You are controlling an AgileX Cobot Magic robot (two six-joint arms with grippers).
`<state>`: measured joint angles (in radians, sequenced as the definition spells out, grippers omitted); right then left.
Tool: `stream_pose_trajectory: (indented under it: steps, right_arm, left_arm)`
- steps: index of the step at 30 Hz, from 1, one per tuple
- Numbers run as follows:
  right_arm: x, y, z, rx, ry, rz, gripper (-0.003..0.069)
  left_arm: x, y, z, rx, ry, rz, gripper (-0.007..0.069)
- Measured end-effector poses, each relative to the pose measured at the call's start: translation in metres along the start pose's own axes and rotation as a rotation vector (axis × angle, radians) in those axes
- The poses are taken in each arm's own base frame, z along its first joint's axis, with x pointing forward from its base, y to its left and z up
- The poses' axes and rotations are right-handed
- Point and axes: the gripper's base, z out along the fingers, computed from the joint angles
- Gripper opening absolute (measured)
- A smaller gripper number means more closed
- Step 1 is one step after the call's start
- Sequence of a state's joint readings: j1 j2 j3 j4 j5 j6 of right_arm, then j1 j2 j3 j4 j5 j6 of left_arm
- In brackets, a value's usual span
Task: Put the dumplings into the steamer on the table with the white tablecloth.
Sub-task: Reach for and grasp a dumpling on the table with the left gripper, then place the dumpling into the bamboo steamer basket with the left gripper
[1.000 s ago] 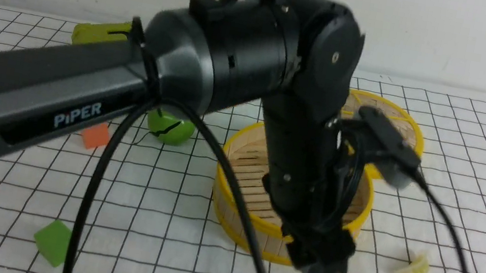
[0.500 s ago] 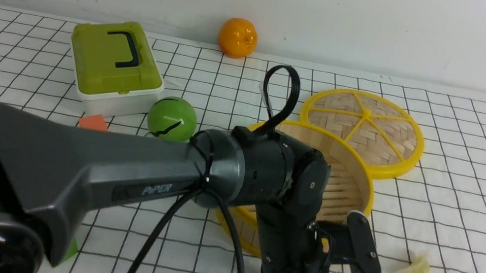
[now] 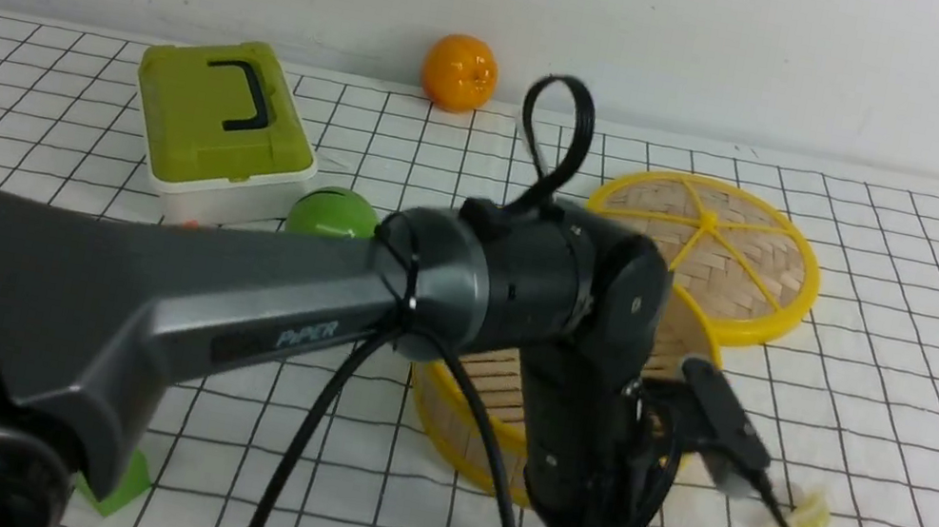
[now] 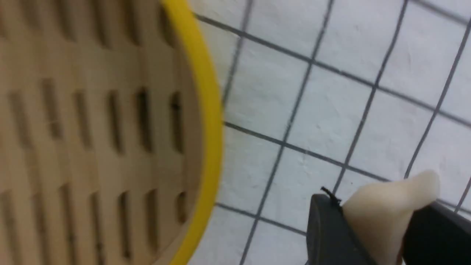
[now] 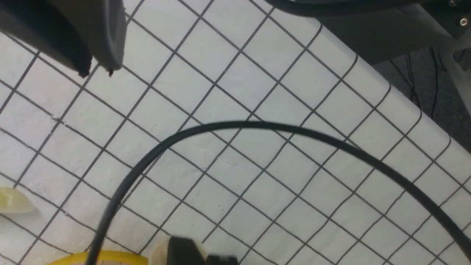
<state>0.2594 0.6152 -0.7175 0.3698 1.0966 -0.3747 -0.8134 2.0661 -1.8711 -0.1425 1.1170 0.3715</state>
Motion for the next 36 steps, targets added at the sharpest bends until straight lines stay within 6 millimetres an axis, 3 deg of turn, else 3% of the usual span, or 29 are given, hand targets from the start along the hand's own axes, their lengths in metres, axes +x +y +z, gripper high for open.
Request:
stream_pose_trajectory:
  steps: [3,6,10,13,16,21,28,33,36]
  right_arm:
    - [-0.003,-0.002,0.002,0.014,-0.013,0.031,0.0062]
    - [-0.007,-0.007,0.007,0.033,-0.012,0.078,0.0064]
    - [-0.013,-0.012,0.015,0.049,-0.013,0.108,0.0070]
    - [-0.018,-0.016,0.021,0.061,-0.018,0.116,0.0072]
    - [-0.021,-0.021,0.027,0.077,-0.011,0.136,0.0072]
    - [-0.025,-0.030,0.039,0.124,0.033,0.185,0.0076]
    - [-0.029,-0.047,0.057,0.213,0.123,0.283,0.0085]
    - [-0.051,-0.066,0.078,0.291,0.169,0.369,0.0137]
    - [-0.063,-0.078,0.095,0.309,0.172,0.418,0.0229]
  left_arm:
    - [-0.009,0.023,-0.039,-0.122,-0.086,-0.176,0.0242]
    - [-0.004,0.054,-0.051,-0.202,-0.135,-0.355,0.0242]
    - [0.016,0.112,-0.026,-0.264,-0.137,-0.596,0.0242]
    - [0.028,0.135,0.006,-0.275,-0.105,-0.687,0.0242]
    - [0.031,0.143,0.027,-0.275,-0.094,-0.722,0.0242]
    - [0.031,0.148,0.041,-0.290,-0.118,-0.749,0.0251]
    - [0.027,0.151,0.042,-0.301,-0.170,-0.770,0.0414]
    - [0.022,0.146,0.012,-0.300,-0.125,-0.765,0.0531]
    - [0.020,0.133,-0.048,-0.310,-0.131,-0.718,0.0521]
